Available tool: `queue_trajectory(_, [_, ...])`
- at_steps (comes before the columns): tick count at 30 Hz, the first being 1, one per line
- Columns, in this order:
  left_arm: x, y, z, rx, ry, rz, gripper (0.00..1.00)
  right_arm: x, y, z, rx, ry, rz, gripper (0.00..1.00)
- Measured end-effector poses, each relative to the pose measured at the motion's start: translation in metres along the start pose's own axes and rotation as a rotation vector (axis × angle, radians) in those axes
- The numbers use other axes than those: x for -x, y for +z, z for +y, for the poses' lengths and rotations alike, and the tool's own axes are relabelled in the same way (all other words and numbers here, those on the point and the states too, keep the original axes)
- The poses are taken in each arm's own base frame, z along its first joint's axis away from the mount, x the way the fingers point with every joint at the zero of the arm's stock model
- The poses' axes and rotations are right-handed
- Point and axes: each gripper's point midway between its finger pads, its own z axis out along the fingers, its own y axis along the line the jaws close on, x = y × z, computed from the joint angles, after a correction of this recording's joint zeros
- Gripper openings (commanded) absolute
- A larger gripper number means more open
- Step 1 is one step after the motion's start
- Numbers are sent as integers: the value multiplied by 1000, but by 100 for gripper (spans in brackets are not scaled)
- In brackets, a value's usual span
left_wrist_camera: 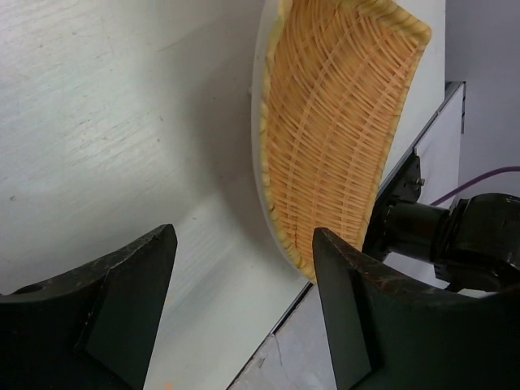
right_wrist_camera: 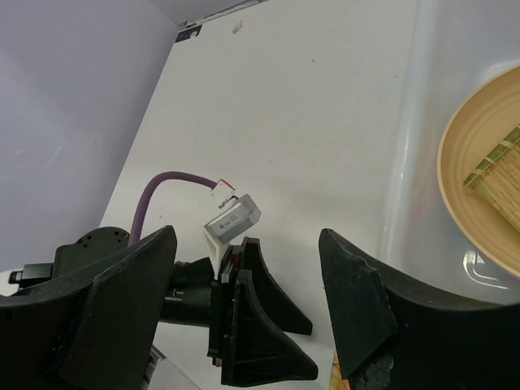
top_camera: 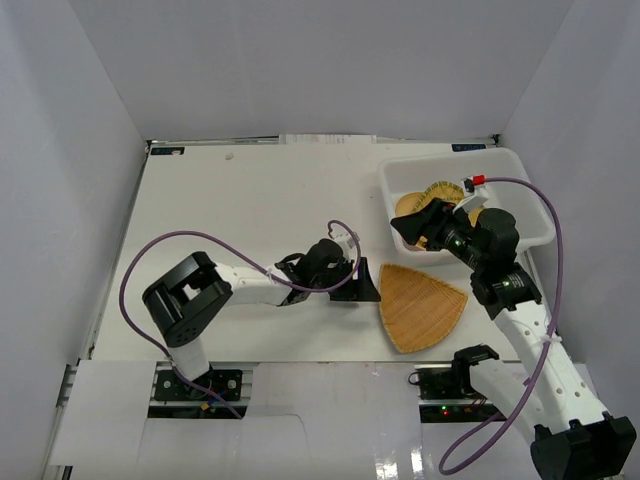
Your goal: Place the plates into the plastic bin on the countertop
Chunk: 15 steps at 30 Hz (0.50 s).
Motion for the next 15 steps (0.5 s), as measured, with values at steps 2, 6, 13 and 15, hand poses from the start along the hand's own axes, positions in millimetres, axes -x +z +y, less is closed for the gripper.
queue_trajectory(2, [1,3,-5,-13,2,-2,75,-4,2,-1,-5,0,11,77])
queue_trajectory(6, [5,21,-13,-8,14,-6,64,-6,3,0,-9,-2,11,77])
queue_trajectory(13, [6,46,0,60,0,-15,19,-3,1,2,-11,-12,-6,77])
queue_trajectory(15, [7,48,2,77,-6,-24,0,-2,0,3,-11,-15,-12,77])
